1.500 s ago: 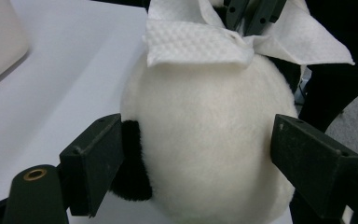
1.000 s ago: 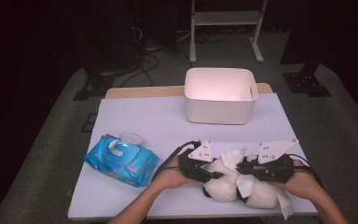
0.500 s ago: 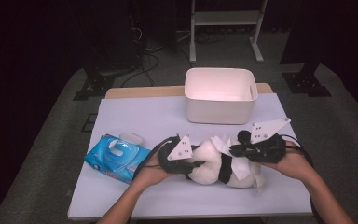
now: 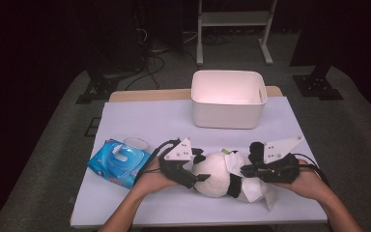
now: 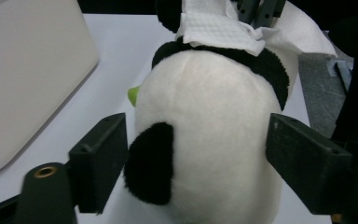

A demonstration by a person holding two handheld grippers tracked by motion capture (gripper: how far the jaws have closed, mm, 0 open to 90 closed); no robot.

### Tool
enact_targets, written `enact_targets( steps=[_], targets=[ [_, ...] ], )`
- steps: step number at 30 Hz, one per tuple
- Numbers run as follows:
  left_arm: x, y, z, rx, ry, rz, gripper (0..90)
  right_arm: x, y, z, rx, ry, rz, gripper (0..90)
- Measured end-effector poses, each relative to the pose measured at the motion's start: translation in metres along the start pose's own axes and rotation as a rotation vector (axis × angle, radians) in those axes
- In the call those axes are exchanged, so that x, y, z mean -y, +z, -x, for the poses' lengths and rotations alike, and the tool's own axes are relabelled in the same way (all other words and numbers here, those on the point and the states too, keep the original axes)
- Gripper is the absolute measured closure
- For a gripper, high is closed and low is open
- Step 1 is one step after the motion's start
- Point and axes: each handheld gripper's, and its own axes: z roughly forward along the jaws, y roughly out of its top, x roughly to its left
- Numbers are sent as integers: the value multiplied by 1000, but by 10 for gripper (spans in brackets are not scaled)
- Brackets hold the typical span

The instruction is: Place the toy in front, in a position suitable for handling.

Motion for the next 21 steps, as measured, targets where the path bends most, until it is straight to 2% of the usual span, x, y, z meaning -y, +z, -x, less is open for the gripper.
enact_targets(
  steps=[5, 6, 7, 8, 10, 13, 16, 19, 21],
  targets=[
    [-1, 10, -6, 67, -46, -14, 166, 4, -2, -2, -1, 6, 12, 839],
    [-1, 12, -6, 88, -54, -15, 179, 6, -3, -1, -2, 8, 21, 839],
    [0, 14, -5, 104, -46, -19, 236, 6, -3, -1, -4, 12, 25, 840],
    [1, 17, -3, 105, -40, -24, 272, 7, -3, -1, -4, 14, 30, 839],
    [1, 17, -3, 89, -28, -29, 380, 6, -3, -1, -2, 11, 34, 839],
    [1, 15, -1, 52, 0, -26, 462, -1, -3, -2, 12, -4, 36, 839],
    [-1, 13, 1, 33, 18, -5, 488, -16, 3, -4, 33, -50, 8, 839],
    [-5, 11, 6, 12, 61, -13, 491, -28, 14, -6, 38, -93, -32, 839],
    [-5, 9, 6, 3, 61, -12, 495, -35, 20, -5, 39, -109, -42, 840]
  ],
)
